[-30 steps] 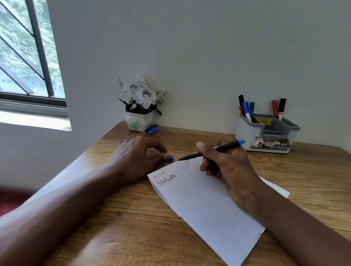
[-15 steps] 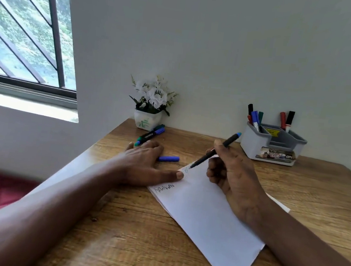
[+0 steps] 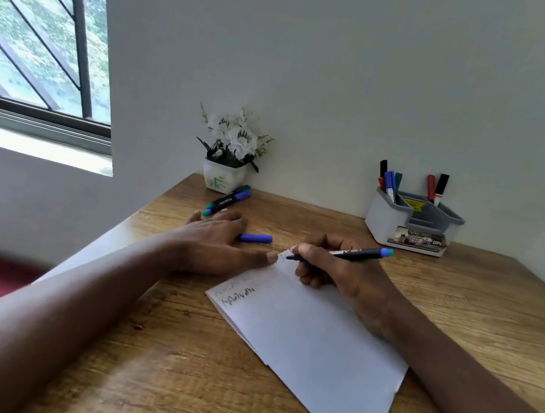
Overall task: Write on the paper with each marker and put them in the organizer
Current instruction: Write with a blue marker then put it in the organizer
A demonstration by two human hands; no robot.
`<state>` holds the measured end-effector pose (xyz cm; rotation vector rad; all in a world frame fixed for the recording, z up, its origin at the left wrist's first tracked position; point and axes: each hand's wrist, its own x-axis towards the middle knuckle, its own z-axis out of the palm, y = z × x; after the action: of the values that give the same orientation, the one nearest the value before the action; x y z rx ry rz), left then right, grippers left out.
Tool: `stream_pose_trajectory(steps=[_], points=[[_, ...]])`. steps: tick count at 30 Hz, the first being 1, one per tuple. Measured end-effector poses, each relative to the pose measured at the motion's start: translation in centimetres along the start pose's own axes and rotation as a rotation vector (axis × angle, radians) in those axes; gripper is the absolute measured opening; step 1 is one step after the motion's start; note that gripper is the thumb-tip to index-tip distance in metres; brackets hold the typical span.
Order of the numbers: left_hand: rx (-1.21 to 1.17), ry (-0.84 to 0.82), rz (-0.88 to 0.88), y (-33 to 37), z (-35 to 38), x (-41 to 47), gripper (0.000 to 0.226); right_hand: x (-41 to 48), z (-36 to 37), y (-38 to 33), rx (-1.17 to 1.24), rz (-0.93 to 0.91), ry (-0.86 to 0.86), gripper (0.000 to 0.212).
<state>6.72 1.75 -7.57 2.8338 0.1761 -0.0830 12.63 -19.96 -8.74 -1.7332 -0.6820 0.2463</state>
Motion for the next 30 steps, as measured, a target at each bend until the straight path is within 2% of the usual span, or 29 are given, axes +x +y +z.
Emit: stream_pose_trajectory(steps=[3,9,18,25,30], points=[[0.053,-0.007,-0.008,0.0,0.1,0.2,0.093,0.0,-0.1,0.0,-0.039,-0.003,-0.024,0.006],[0.058,-0.012,-0.006,0.1,0.0,0.2,0.092,0.8,-0.2,-0.5,-0.119,0.027,-0.070,0.006],[0.029,-0.015,-0.006,-0.1,0.0,0.4,0.093,1.1,0.8,-0.1,-0.263,-0.077,-0.027,0.011],[0.026,-0.011,-0.002,-0.3,0.0,0.6,0.095,1.0,0.8,-0.2,-0.261,-0.068,-0.044,0.016],[0.017,-0.005,0.007,-0.4,0.0,0.5,0.096,0.8,0.9,-0.1,-0.263,-0.087,-0.073,0.011]])
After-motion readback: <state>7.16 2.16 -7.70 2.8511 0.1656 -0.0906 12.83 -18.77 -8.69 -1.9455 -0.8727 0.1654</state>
